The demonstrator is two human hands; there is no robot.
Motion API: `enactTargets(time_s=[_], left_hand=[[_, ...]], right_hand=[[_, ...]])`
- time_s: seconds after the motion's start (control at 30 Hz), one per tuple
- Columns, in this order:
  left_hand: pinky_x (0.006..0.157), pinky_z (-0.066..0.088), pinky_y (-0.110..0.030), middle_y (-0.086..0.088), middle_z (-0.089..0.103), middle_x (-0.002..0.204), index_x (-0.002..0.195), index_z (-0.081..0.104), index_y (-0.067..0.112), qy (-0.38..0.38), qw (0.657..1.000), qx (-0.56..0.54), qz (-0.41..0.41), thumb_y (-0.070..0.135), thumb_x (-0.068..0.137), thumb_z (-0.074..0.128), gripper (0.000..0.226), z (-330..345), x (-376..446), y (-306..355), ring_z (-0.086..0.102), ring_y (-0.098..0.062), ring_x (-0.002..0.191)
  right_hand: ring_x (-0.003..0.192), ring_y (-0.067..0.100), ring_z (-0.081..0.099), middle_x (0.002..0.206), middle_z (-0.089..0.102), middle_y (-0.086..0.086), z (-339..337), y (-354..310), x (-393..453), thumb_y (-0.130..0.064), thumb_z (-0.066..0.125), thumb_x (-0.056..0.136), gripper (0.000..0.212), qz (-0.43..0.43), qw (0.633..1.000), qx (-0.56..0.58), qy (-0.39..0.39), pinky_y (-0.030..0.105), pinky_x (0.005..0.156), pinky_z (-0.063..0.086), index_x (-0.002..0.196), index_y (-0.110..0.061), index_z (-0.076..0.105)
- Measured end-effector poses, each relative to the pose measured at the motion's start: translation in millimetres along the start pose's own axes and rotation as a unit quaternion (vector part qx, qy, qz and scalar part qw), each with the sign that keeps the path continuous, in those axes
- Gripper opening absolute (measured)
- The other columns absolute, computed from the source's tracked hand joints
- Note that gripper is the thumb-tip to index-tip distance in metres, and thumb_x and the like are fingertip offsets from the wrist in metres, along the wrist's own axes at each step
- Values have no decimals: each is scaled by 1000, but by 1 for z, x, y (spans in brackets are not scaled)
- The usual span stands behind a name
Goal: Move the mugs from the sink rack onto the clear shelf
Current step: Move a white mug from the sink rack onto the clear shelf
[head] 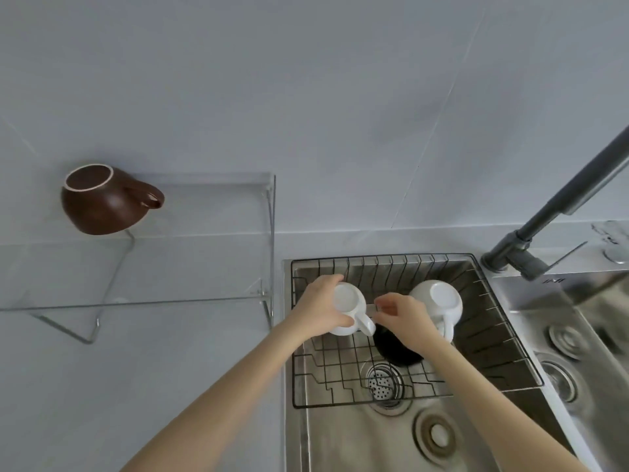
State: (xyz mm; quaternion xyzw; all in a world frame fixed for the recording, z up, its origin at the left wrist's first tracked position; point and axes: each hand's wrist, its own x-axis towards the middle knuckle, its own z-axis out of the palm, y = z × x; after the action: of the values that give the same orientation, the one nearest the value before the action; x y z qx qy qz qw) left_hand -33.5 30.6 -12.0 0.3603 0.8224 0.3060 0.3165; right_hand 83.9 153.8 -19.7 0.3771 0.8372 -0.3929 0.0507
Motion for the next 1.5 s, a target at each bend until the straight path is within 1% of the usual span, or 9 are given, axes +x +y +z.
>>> enactTargets(time_s=[0.13,0.4,0.7,0.9,1.07,1.17,1.27,1.4,1.5], left_hand=[[107,30,-35,-9,32,148,142,25,11,-18,999,19,-28,15,66,77,92,15,24,-13,34,-24,134],[112,26,-36,-10,22,152,145,12,10,-50,993,95,-49,9,69,74,98,36,48,-24,28,-26,138],[106,33,-36,-9,35,147,143,21,10,-28,990,133,-25,14,67,76,93,27,41,-19,37,-27,132],[94,45,-38,-8,54,130,132,38,13,37,987,153,13,24,60,81,84,-14,24,20,51,-26,117],[93,46,-36,-6,58,125,130,42,14,109,985,119,69,25,57,83,84,-65,-15,58,53,-25,113],[79,48,-35,-3,63,104,115,52,15,152,979,88,99,26,53,84,71,-97,-41,73,57,-24,98],[66,42,-33,0,59,86,97,56,13,187,974,77,103,27,50,84,57,-126,-62,78,54,-23,80],[62,40,-33,1,57,74,78,51,17,225,967,84,85,28,46,84,47,-162,-90,67,50,-22,71],[62,42,-34,-3,59,74,74,51,15,250,962,89,63,29,43,84,47,-186,-108,49,48,-22,70]], right_hand=[[107,25,59,119,65,9,27,7,11,-18,58,85,38,-8,999,-35,16,23,78,39,122,-9,55],[92,31,65,102,68,15,57,13,29,-16,48,92,22,-3,976,-212,48,31,63,44,111,-5,50],[87,32,63,92,71,14,42,11,23,-25,51,88,24,-12,990,-130,59,32,63,44,100,-7,61],[89,33,63,93,73,11,-1,-25,-2,-30,55,87,26,-73,984,-109,118,39,75,51,97,-8,64],[85,34,63,88,74,11,-37,-72,-38,-29,57,87,24,-153,962,-116,194,39,73,50,96,-9,67],[80,34,63,84,74,12,-53,-103,-58,-27,58,86,20,-203,947,-107,224,39,70,51,97,-12,67],[77,33,63,81,74,11,-60,-134,-70,-27,59,86,19,-242,936,-104,234,38,68,51,95,-14,68],[80,31,64,85,75,10,-51,-174,-80,-27,58,87,20,-285,926,-109,222,38,72,52,96,-13,69],[82,33,63,87,75,11,-32,-203,-82,-26,56,88,21,-315,920,-114,202,37,72,50,96,-11,68]])
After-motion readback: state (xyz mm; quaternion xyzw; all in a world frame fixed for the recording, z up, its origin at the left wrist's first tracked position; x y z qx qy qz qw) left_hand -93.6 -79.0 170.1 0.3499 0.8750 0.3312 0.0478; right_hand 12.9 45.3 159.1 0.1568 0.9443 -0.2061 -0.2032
